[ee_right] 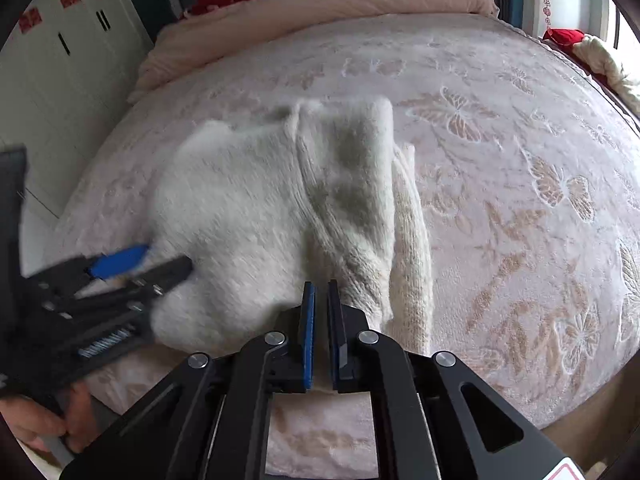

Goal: Fold small clothes

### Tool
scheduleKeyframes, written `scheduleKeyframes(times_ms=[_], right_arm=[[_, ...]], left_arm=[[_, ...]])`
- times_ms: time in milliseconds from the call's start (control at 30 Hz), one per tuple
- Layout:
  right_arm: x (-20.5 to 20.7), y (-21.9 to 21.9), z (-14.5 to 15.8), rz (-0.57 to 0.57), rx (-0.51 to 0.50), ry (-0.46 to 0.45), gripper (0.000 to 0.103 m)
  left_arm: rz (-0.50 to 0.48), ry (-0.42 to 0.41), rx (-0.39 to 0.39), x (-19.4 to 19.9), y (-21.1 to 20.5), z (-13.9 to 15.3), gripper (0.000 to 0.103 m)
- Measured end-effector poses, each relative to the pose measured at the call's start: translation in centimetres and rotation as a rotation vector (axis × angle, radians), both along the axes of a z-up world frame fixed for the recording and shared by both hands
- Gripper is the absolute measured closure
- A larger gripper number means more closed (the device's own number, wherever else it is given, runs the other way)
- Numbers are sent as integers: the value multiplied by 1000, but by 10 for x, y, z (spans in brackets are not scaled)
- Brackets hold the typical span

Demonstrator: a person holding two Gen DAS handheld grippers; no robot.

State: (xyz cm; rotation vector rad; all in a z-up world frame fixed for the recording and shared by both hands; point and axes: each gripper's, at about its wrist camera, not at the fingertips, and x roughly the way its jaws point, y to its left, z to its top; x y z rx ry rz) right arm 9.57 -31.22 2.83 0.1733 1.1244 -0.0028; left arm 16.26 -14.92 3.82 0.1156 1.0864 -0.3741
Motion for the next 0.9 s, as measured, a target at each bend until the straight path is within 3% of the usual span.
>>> scheduleKeyframes(times_ms=[67, 200, 333, 433, 567, 667, 767, 800, 867, 900], right_arm=[[0, 0, -14, 4, 13, 31, 102], [14, 0, 35, 22, 47, -68, 100], [66, -13, 59, 19, 86, -130, 100], [113, -26, 36, -17, 96, -82, 99], [153, -45, -37, -59, 97, 72, 103], [145, -50, -22, -98, 157, 48, 102], [116, -50, 13, -99, 147, -40, 81], [99, -51, 23, -105, 143, -68, 60], [60, -58, 33, -130, 152, -112, 32], [47, -61, 32, -141, 161, -115, 26]], left_arm=[[0, 13, -7, 0, 0, 0, 49], [5, 5, -67, 2, 9, 18, 49], [49, 8, -128, 30, 13, 35, 48], [68, 25, -94, 57, 8, 25, 48], [69, 79, -60, 83, 1, -13, 48], [41, 40, -17, 81, -6, -16, 44], [43, 43, -82, 74, 4, 1, 44], [51, 52, -128, 69, 12, 7, 39], [86, 65, -228, 54, 34, 18, 24], [101, 63, -252, 45, 42, 21, 15]])
